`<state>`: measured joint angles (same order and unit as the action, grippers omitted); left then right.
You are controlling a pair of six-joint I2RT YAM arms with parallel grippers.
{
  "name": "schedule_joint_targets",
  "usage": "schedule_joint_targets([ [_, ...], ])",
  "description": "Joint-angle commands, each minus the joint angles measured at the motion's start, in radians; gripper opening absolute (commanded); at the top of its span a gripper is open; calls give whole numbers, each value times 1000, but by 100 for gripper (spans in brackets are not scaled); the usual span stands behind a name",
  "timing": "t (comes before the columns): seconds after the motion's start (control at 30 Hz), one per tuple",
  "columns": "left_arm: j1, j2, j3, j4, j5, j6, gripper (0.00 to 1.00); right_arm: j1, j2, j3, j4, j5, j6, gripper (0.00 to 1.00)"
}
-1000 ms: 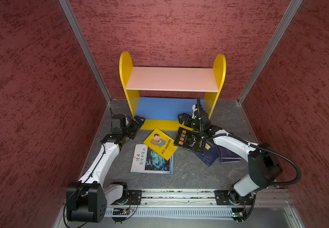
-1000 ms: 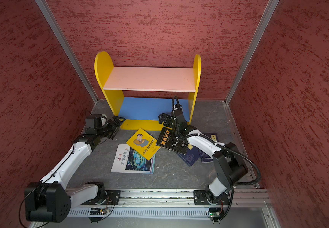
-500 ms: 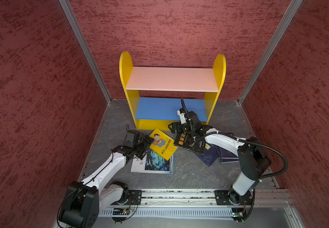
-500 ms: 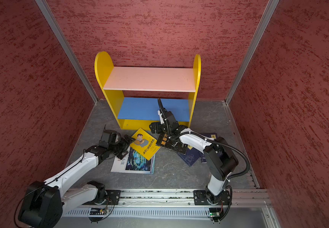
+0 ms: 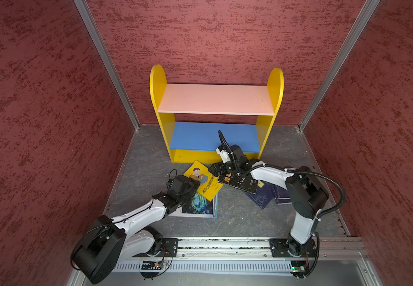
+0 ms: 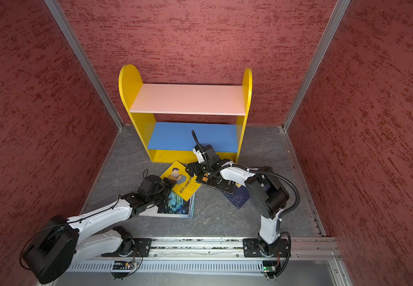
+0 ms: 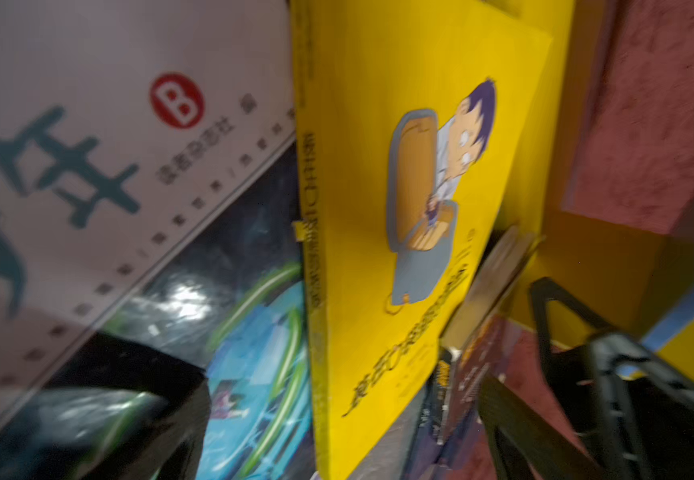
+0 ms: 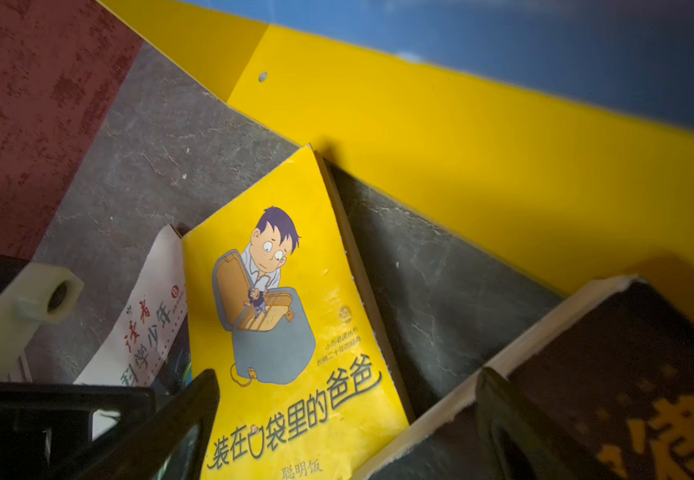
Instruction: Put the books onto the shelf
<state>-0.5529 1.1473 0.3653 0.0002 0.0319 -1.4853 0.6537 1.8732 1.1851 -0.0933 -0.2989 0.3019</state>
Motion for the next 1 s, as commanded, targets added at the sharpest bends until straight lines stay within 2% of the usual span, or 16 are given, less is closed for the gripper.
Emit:
schedule_joint_targets([
  [0.0,25,66,-66,142,25,-49,100,13,67,56,-46,1,-13,94],
  [0.1,32,123,-38,142,60,-20,100,17,118,77,-44,1,5,94],
  [0.27,54,229,-22,254,112,-9,97,27,201,166,-128,-22,-10,91],
  [0.57,67,331,8,519,192,75,78,45,215,184,-125,-57,4,85],
  [0.77,64,288,12,518,174,99,60,46,187,190,-103,-75,36,84],
  [0.87,63,255,5,509,165,125,57,45,178,191,-88,-87,52,84],
  [0.97,62,231,14,469,170,159,43,44,173,198,-71,-100,76,83],
])
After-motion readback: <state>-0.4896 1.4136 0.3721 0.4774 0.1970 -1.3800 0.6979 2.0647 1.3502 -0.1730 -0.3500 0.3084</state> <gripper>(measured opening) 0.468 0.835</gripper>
